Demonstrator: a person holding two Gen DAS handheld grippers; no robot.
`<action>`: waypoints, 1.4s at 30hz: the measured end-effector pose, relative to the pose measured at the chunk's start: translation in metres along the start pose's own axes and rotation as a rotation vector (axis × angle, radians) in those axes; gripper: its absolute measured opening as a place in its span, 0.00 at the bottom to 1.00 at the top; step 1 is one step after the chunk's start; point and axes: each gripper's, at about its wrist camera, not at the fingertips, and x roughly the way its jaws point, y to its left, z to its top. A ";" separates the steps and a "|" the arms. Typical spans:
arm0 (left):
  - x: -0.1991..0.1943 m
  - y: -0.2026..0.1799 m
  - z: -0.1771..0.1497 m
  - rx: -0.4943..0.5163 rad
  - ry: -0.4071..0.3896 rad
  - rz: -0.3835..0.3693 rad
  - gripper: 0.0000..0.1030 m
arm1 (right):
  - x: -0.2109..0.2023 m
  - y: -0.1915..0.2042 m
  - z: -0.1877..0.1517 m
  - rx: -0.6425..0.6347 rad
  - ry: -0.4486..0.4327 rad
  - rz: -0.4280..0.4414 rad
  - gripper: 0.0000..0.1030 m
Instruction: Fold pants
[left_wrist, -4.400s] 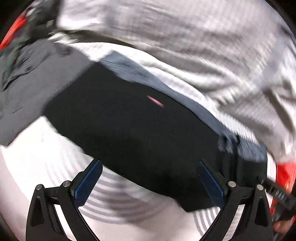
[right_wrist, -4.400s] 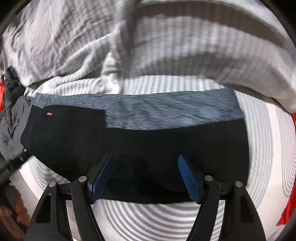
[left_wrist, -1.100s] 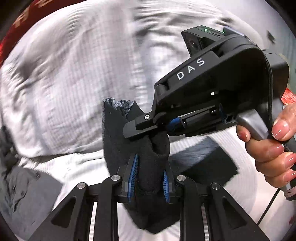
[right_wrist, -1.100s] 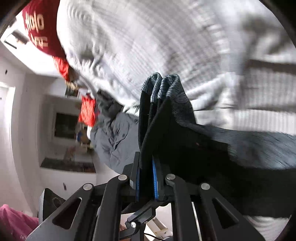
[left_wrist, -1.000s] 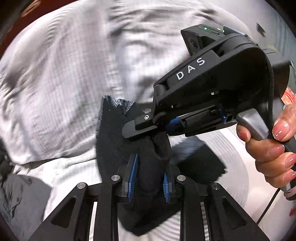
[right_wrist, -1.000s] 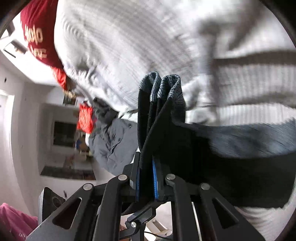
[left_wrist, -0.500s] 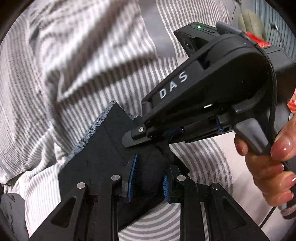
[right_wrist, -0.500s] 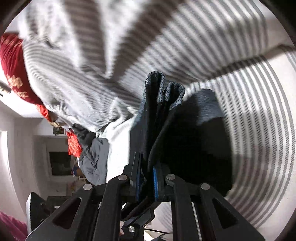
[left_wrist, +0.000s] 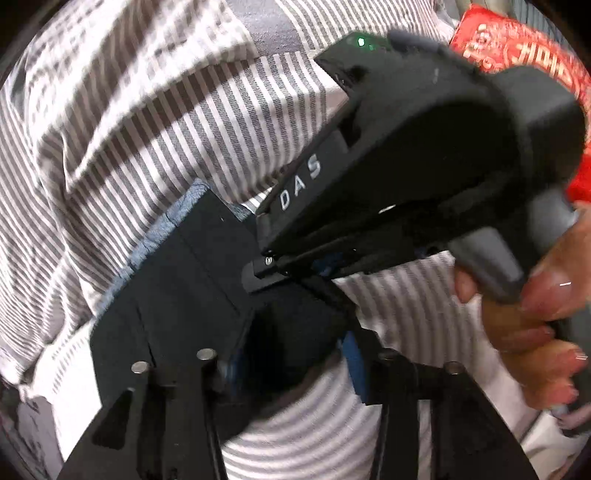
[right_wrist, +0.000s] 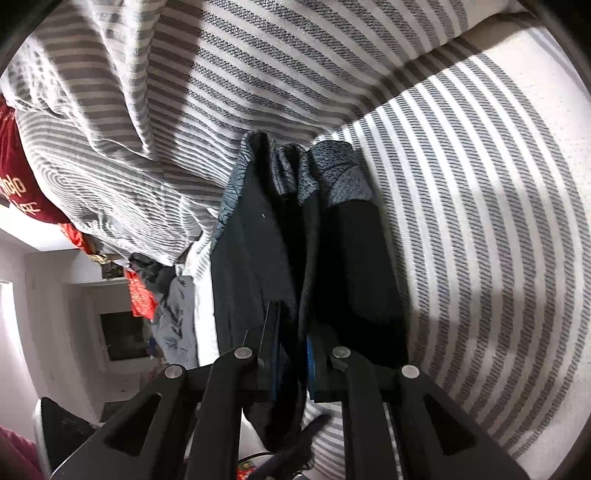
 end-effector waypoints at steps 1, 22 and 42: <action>-0.005 0.001 -0.001 -0.003 -0.002 -0.009 0.46 | 0.000 0.001 -0.001 -0.003 -0.001 -0.014 0.17; -0.023 0.188 -0.062 -0.556 0.197 0.023 0.46 | -0.045 0.069 -0.040 -0.171 -0.093 -0.428 0.32; 0.025 0.178 -0.101 -0.628 0.242 -0.008 0.67 | 0.014 0.056 -0.048 -0.241 0.006 -0.597 0.33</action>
